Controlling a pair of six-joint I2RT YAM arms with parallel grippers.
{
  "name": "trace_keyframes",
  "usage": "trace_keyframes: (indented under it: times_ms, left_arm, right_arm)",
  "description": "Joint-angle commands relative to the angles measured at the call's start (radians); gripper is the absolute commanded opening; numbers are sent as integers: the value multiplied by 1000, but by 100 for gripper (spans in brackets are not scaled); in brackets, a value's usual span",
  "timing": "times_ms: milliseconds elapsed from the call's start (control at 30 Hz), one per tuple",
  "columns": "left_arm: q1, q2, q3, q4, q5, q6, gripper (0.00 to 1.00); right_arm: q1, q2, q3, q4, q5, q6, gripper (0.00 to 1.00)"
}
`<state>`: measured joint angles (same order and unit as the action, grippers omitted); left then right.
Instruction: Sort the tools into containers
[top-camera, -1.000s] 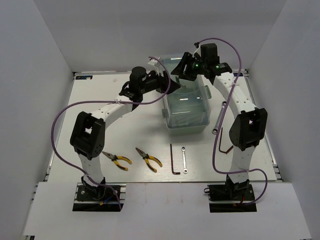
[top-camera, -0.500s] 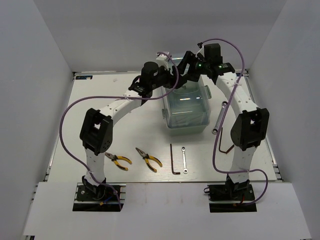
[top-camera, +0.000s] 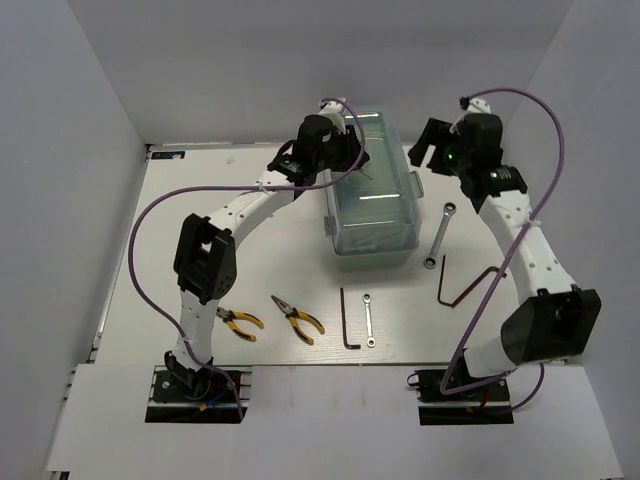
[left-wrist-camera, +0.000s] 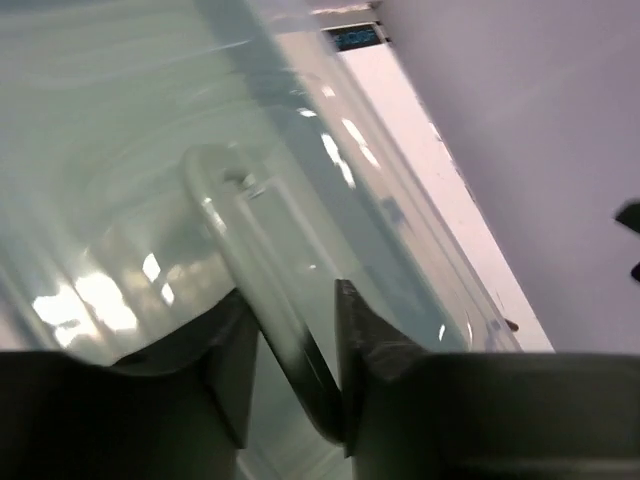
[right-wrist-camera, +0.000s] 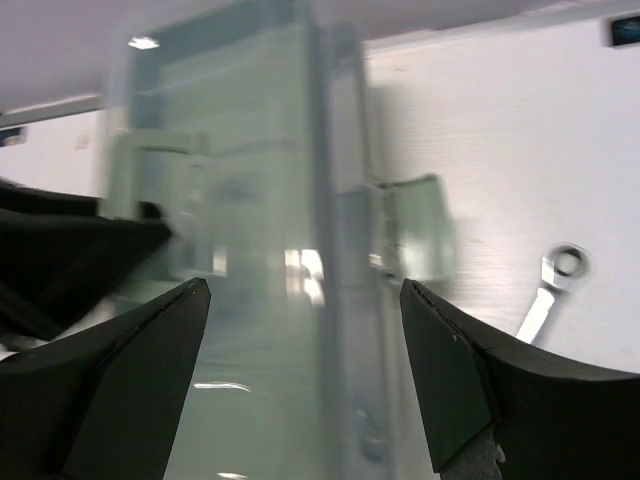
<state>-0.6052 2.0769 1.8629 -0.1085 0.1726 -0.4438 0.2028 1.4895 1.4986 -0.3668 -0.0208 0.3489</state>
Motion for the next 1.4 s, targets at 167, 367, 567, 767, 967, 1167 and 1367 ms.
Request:
trace_keyframes:
  times_ms: [167,367,567,767,967,1167,1367]
  left_arm:
    - [-27,86,209,-273,-117,30,0]
    - [-27,37,271,-252,-130,5,0]
    - [-18,-44,280,-229,-159,-36,0]
    - [4,-103,277,-195,-214,-50,0]
    - [36,-121,343,-206,-214,-50,0]
    - [71,-169,296,-206,-214,-59,0]
    - [113,-241,191,-171,-214,-69,0]
  right_arm:
    - [-101,-104,-277,103,68,-44,83]
    - [-149,-130,-380,112,-11,-15,83]
    - [-194,-121,-409,112,-152,35,89]
    - [-275,-106,-445,170,-368,111,73]
    - [-304,-61,-463,255,-580,151,58]
    - [-296,66,-401,304,-695,176,26]
    - [-279,190,-345,400,-850,243,22]
